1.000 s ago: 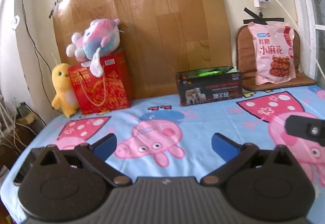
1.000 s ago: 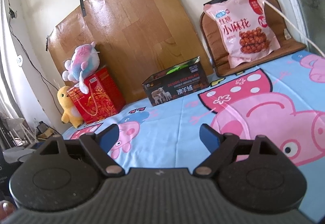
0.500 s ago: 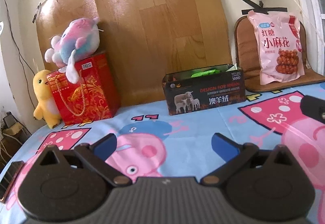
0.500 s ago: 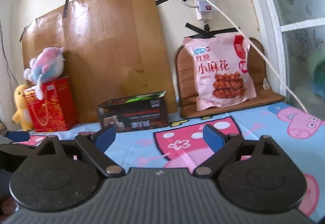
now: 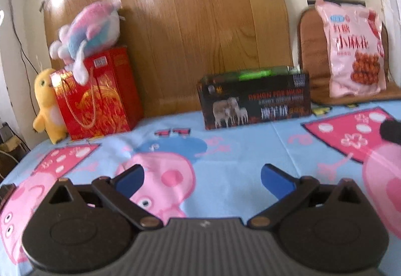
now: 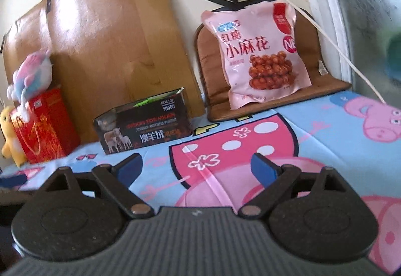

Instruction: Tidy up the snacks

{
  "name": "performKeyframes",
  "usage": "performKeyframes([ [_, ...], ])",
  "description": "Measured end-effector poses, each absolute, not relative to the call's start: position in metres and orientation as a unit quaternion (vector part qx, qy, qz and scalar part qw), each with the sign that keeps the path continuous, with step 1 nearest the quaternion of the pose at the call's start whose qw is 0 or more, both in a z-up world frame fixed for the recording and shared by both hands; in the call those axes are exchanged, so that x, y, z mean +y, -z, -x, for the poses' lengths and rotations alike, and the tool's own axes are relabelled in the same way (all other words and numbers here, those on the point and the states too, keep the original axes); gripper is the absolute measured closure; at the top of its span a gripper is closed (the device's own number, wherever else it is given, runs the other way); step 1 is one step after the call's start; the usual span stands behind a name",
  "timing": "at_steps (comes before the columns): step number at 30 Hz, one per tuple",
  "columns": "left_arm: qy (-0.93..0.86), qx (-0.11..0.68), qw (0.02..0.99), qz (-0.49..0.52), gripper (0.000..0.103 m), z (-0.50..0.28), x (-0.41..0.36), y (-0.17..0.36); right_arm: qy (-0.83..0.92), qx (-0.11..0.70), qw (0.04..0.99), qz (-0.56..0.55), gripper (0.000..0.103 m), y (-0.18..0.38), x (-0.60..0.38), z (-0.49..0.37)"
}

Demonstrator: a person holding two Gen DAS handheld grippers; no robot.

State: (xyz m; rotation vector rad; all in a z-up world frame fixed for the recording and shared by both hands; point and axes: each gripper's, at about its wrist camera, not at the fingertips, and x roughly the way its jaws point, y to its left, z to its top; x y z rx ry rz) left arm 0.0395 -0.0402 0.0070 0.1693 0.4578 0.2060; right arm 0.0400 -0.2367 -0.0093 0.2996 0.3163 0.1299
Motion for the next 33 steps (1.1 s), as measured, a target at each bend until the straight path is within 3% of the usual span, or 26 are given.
performKeyframes([
  [8, -0.099, 0.192, 0.971, -0.099, 0.000, -0.029, -0.045, -0.008, -0.070, 0.154, 0.975, -0.141, 0.007, 0.007, -0.233, -0.040],
  [33, -0.069, 0.191, 0.979, -0.012, 0.000, -0.022, -0.021, -0.011, -0.046, 0.092, 0.994, -0.032, 0.000, -0.003, -0.205, -0.021],
])
